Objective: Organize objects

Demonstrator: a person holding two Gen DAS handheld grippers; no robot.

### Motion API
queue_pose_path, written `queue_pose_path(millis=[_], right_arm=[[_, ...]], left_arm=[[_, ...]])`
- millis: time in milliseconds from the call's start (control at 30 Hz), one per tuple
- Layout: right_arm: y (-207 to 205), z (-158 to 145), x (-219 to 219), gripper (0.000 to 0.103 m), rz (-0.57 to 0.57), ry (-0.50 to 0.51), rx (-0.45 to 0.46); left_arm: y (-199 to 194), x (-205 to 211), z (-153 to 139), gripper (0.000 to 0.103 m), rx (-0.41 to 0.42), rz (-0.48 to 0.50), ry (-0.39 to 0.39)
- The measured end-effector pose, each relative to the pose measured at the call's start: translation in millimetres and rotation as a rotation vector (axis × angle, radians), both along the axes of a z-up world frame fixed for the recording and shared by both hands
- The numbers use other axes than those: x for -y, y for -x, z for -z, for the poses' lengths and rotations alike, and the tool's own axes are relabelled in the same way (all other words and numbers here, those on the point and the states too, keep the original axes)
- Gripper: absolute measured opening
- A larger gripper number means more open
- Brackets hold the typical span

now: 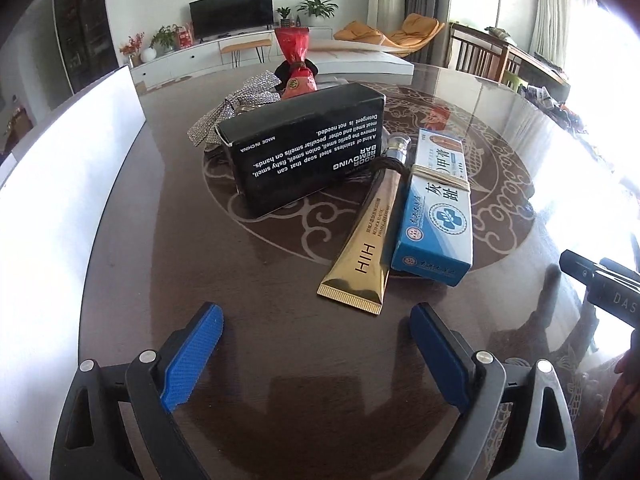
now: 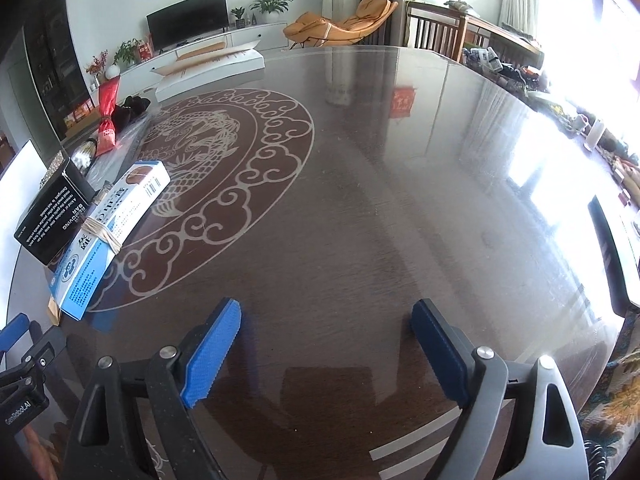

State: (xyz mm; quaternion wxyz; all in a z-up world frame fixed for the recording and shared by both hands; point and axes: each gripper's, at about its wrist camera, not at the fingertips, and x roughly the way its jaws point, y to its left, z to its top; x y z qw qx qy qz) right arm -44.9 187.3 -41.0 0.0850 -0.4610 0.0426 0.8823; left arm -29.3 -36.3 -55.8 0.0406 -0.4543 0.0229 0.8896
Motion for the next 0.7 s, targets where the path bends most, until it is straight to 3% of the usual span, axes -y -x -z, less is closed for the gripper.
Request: queue_pose_path(millis=[33, 333, 700], right_arm=[[0.0, 0.5, 0.0, 0.093, 0.000, 0.000, 0.002], [2.6, 3.8, 3.3, 0.103, -0.009, -0.002, 0.013], [1.3, 4.1, 4.3, 0.103, -0.005, -0.005, 0.003]], left_arm=[[1.2, -0.8, 0.6, 0.103, 0.005, 0.005, 0.000], [2.5, -1.6, 1.7, 0.103, 0.009, 0.010, -0.001], [2.5, -1.6, 1.8, 0.103, 0.009, 0.010, -0.001]])
